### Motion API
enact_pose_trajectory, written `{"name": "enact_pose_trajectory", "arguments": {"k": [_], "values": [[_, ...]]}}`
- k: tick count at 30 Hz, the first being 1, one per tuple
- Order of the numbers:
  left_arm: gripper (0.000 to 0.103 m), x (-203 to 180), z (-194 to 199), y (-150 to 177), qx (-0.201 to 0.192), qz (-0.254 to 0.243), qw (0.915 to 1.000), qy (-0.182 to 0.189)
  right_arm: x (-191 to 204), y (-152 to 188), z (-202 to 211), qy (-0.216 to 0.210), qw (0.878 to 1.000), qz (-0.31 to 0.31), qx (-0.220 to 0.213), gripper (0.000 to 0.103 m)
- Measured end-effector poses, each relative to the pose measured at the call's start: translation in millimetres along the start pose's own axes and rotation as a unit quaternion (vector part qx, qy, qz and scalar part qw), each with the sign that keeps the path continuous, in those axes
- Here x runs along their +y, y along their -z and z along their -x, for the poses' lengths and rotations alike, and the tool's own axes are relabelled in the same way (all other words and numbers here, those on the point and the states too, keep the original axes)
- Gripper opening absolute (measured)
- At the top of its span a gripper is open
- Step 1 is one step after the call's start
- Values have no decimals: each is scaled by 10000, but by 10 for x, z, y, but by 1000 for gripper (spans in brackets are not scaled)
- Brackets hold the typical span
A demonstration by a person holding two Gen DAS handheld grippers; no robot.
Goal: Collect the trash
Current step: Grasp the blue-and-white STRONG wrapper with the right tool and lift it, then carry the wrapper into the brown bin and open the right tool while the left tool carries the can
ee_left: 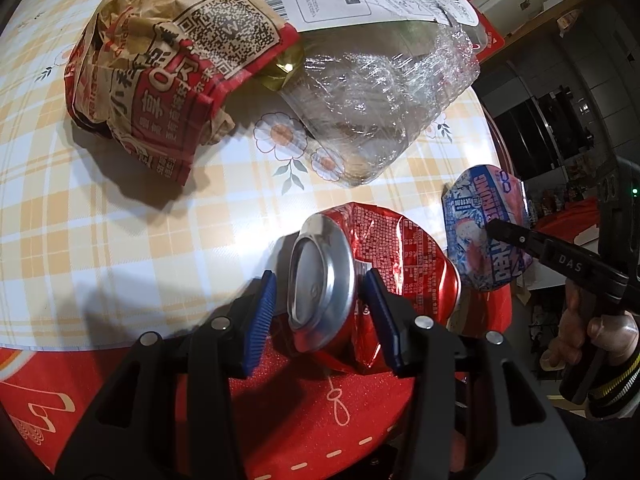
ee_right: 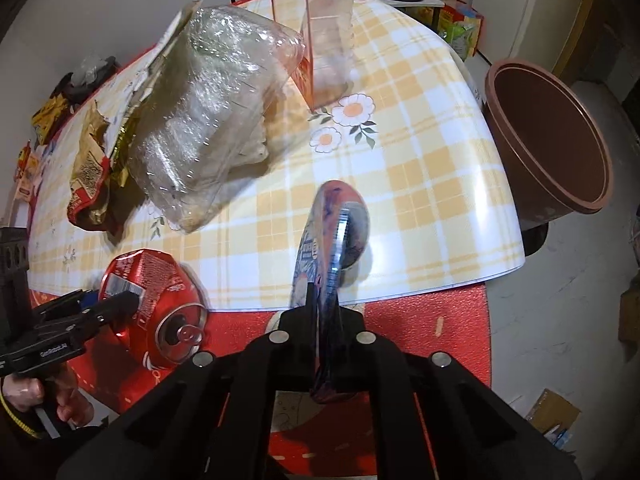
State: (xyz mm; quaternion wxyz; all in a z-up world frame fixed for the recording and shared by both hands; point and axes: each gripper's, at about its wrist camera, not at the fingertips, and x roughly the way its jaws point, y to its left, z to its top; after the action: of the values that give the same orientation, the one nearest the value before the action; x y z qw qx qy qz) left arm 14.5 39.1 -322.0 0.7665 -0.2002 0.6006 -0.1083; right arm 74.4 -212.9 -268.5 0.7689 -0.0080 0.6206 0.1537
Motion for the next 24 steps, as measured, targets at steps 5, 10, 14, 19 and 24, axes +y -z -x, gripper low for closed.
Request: {"name": "enact_pose_trajectory", "arguments": {"k": [5, 10, 14, 19, 24], "values": [[32, -23, -4, -52, -35, -79, 9998, 156, 36, -28, 77, -28, 9999, 57, -116, 5], [26, -139, 114, -87, -287, -428, 9985, 173, 39, -47, 160, -74, 9997, 36, -226, 5], [25, -150, 198, -108, -439, -475, 9977, 188, 42, -72, 255, -121, 9992, -13, -377, 5], [25, -184, 339, -147, -711, -508, 9960, 184, 20, -97, 357, -173, 9984, -73, -528, 5], [26, -239, 525, -180, -1080, -578, 9923, 186, -20, -95, 489, -165, 9977, -94, -658, 5]]}}
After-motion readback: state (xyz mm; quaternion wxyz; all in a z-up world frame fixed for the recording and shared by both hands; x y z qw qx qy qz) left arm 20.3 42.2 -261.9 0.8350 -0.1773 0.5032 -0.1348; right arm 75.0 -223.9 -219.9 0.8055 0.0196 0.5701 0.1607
